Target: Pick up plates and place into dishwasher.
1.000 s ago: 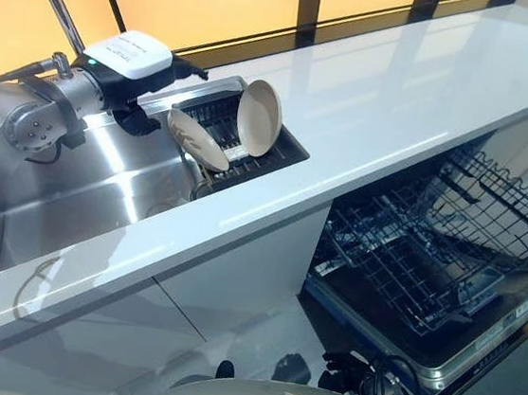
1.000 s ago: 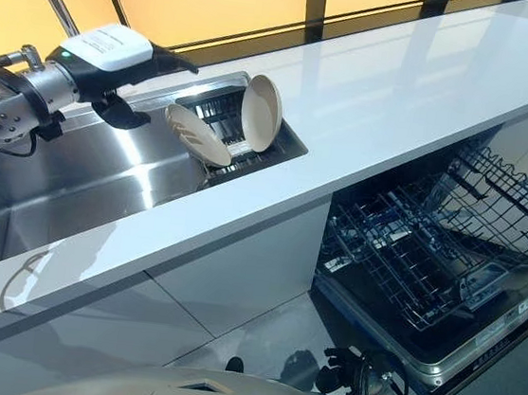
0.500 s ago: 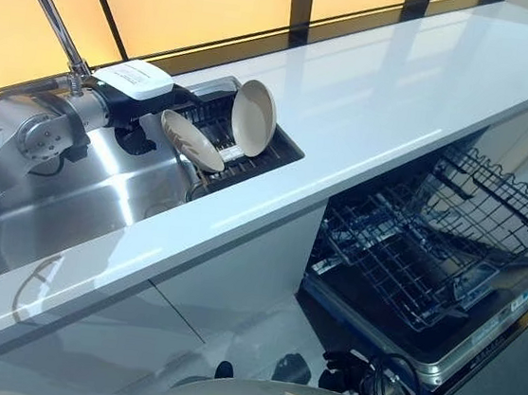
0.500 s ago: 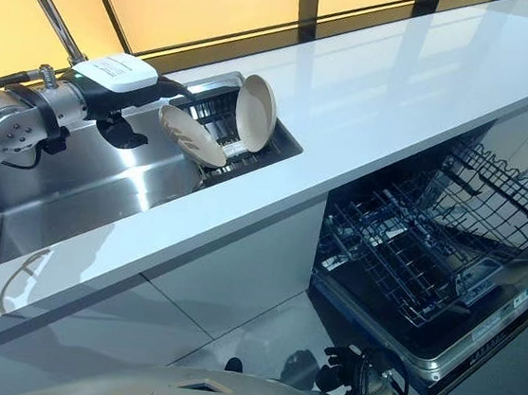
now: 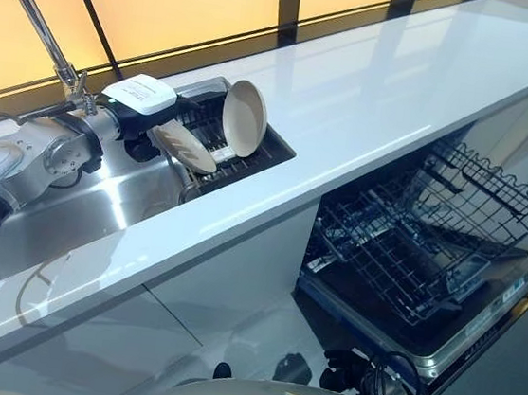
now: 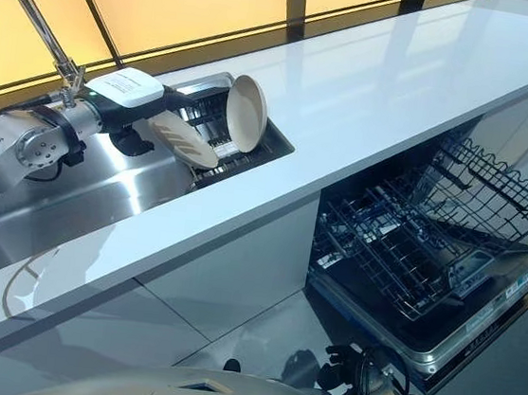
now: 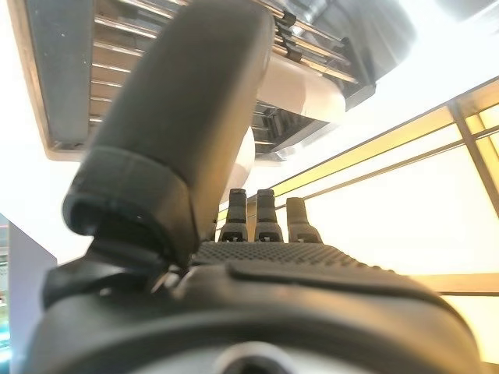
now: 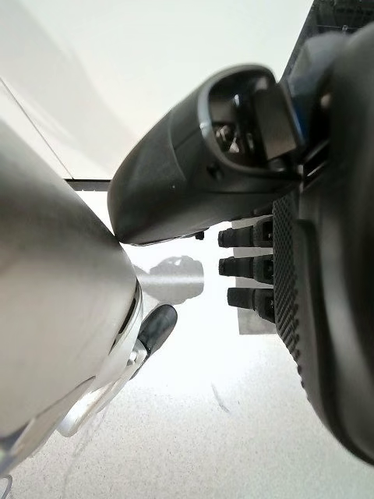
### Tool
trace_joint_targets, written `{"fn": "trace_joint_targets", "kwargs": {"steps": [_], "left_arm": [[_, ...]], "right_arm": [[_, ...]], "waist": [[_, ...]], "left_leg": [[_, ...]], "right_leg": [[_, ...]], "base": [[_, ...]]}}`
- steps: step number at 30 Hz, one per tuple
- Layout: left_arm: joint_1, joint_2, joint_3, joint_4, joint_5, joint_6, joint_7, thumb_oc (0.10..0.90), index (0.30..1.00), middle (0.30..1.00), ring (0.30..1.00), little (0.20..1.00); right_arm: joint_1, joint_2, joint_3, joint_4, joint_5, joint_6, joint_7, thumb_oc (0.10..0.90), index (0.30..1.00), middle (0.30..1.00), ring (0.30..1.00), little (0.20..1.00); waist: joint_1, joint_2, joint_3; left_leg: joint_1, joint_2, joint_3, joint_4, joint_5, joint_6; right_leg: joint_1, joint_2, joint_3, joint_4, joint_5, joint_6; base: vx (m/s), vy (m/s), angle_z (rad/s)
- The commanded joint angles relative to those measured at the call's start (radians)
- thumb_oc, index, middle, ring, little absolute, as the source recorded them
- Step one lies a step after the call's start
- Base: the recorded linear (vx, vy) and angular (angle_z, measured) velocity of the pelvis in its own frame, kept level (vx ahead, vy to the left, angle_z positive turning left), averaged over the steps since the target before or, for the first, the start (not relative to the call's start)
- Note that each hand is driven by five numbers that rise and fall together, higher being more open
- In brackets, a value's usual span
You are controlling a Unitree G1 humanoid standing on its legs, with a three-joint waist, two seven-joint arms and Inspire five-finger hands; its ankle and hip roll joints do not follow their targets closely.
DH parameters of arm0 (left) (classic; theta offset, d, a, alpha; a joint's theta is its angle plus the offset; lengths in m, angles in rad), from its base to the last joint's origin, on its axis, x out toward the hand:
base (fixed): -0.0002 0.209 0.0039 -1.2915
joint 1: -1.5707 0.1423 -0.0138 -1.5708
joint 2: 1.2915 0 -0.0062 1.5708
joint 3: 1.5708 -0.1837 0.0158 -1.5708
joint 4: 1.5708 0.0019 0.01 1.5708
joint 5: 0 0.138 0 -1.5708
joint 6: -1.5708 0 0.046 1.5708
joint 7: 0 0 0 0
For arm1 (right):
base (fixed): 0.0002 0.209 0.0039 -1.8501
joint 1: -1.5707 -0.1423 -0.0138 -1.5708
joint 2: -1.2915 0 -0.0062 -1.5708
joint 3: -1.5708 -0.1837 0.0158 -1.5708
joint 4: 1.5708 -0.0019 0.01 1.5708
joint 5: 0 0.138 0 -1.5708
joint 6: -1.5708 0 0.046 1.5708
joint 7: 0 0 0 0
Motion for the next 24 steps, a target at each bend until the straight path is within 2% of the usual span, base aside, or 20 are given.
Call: {"fn": "trace_joint_targets", "kwargs": {"steps": [1, 13, 24], "left_arm": [[-0.226, -0.003, 0.066, 0.117, 0.021, 0.042, 0.093, 0.8, 0.9, 0.9, 0.9, 0.9], [-0.235, -0.047, 0.022, 0.189, 0.078, 0.063, 0.094, 0.8, 0.9, 0.9, 0.9, 0.9], [-0.23, -0.049, 0.02, 0.266, 0.14, 0.08, 0.103, 0.8, 0.9, 0.9, 0.9, 0.9]], "right_arm": [[0.018, -0.049, 0.047, 0.013, -0.018, 0.004, 0.013, 0.8, 0.9, 0.9, 0.9, 0.9], [0.032, -0.063, 0.052, -0.053, -0.004, 0.05, 0.023, 0.8, 0.9, 0.9, 0.9, 0.9], [0.049, -0.084, 0.041, -0.113, -0.001, 0.082, 0.042, 0.8, 0.9, 0.9, 0.9, 0.9]], "waist": [[-0.007, 0.006, 0.009], [-0.032, -0.001, 0.018], [-0.044, -0.004, 0.024]], "left_leg": [[0.083, -0.068, 0.106, 0.007, -0.159, 0.048], [0.082, -0.067, 0.123, 0.007, -0.159, 0.051], [0.078, -0.068, 0.126, 0.007, -0.157, 0.053]], "right_leg": [[-0.099, 0.031, 0.048, 0.054, 0.048, 0.041], [-0.109, 0.033, 0.067, 0.059, 0.052, 0.042], [-0.116, 0.035, 0.082, 0.062, 0.054, 0.044]], "base": [[0.02, 0.004, -0.05], [0.01, 0.0, -0.04], [0.02, 0.002, -0.04]]}}
